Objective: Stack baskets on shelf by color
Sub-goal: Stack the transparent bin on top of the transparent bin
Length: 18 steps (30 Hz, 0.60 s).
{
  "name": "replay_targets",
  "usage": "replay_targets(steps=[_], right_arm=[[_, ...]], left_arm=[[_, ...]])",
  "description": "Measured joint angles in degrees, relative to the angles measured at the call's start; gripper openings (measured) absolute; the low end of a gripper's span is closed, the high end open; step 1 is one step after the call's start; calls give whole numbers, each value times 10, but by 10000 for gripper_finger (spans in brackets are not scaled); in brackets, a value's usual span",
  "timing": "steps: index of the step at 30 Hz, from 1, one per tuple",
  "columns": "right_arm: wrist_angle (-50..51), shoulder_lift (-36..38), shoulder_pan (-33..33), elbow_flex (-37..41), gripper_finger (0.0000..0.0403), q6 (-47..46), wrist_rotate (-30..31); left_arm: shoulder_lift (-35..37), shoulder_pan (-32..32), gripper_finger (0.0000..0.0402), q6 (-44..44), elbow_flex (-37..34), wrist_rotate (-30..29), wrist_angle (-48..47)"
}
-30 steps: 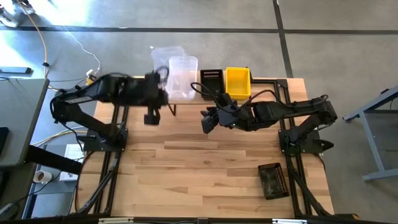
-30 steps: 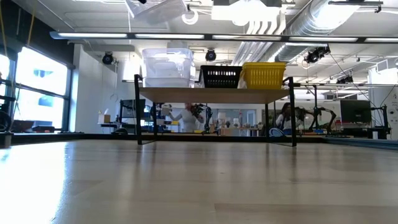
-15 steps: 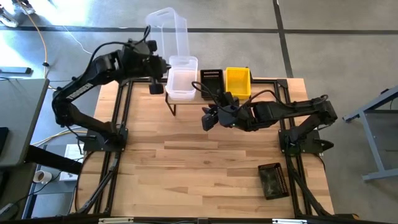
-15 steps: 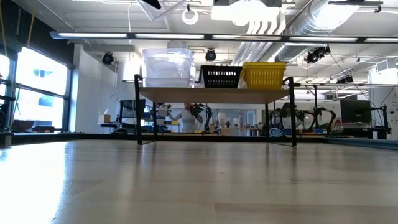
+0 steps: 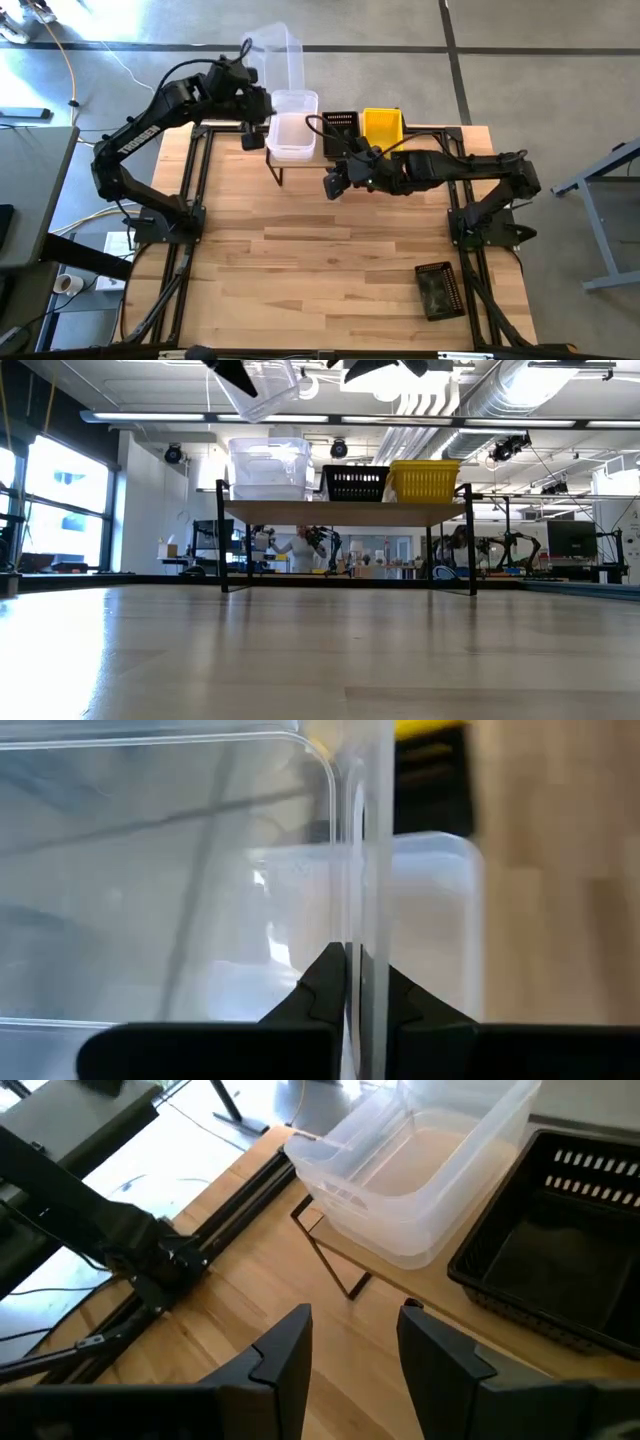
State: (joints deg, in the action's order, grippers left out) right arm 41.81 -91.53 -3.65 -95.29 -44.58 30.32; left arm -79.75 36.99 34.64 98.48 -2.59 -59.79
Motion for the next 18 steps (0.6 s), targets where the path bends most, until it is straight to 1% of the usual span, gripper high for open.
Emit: replay_targets(steps=[5, 14, 18], right_arm=[[5, 0, 20, 0, 133, 15, -32], [28, 0, 27, 0, 133, 16, -40], [34, 0, 27, 0, 133, 16, -40]], left_arm=[[-12, -6, 0, -25, 0, 45, -61], [-51, -16, 0, -59, 0, 52, -74], [-71, -16, 0, -60, 0, 62, -90]])
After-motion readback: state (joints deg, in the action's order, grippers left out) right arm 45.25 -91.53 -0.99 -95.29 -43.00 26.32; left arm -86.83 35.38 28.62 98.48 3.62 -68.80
